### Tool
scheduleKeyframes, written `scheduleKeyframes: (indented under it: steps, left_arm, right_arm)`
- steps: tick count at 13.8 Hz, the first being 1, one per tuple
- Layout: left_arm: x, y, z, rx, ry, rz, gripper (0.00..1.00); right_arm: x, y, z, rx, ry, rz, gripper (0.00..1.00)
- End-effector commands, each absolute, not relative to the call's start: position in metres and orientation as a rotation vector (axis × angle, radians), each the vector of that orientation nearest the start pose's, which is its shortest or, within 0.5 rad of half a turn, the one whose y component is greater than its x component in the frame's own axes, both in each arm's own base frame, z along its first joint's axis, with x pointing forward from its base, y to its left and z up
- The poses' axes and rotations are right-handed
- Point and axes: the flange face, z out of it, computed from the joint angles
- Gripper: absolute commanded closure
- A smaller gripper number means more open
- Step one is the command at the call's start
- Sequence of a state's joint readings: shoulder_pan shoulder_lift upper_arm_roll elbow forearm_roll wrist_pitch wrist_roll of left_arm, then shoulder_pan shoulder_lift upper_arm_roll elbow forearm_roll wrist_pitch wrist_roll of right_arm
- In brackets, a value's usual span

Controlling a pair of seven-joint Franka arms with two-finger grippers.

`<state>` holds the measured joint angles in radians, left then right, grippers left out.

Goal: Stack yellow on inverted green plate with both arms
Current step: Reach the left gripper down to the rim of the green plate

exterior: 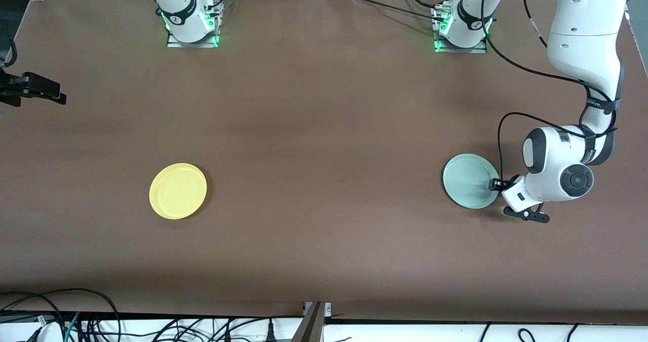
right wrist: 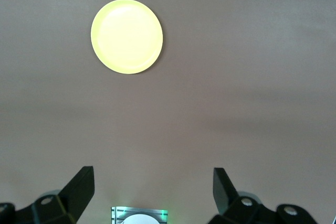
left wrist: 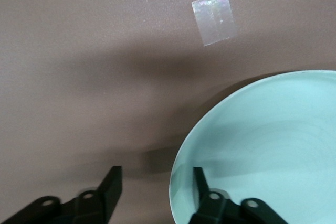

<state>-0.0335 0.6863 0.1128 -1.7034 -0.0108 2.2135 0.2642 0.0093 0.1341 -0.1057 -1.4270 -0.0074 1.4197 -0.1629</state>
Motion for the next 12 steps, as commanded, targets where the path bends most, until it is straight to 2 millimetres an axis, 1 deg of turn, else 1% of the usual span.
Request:
scheduleKeyframes:
  steps: [1,2,4,7,8,11,12]
  left_arm:
    - [0.651,0.045,0.191,-3.1,0.335,0.282,0.47]
    - [0.649,0.045,0.2,-3.103,0.358,0.303,0.45]
    - [0.642,0.045,0.211,-3.104,0.416,0.303,0.33]
    - [0.642,0.049,0.208,-3.104,0.416,0.298,0.32]
    - [0.642,0.049,0.207,-3.104,0.416,0.3,0.34]
    - [0.64,0.046,0.203,-3.105,0.422,0.3,0.49]
    - [0.641,0.046,0.202,-3.104,0.423,0.291,0.51]
  right_arm:
    - [0.574,-0.054,0.606,-3.13,-0.093,0.229,0.0]
    - [0.574,-0.054,0.606,-3.13,-0.093,0.229,0.0]
    - [0.574,-0.054,0.606,-3.13,-0.093,0.229,0.0]
    - [0.574,-0.054,0.606,-3.13,-0.093,0.232,0.0]
    - [0.574,-0.054,0.606,-3.128,-0.093,0.231,0.0]
    - [0.574,-0.054,0.606,-3.13,-0.093,0.232,0.0]
    - [0.574,-0.054,0.606,-3.128,-0.093,0.231,0.0]
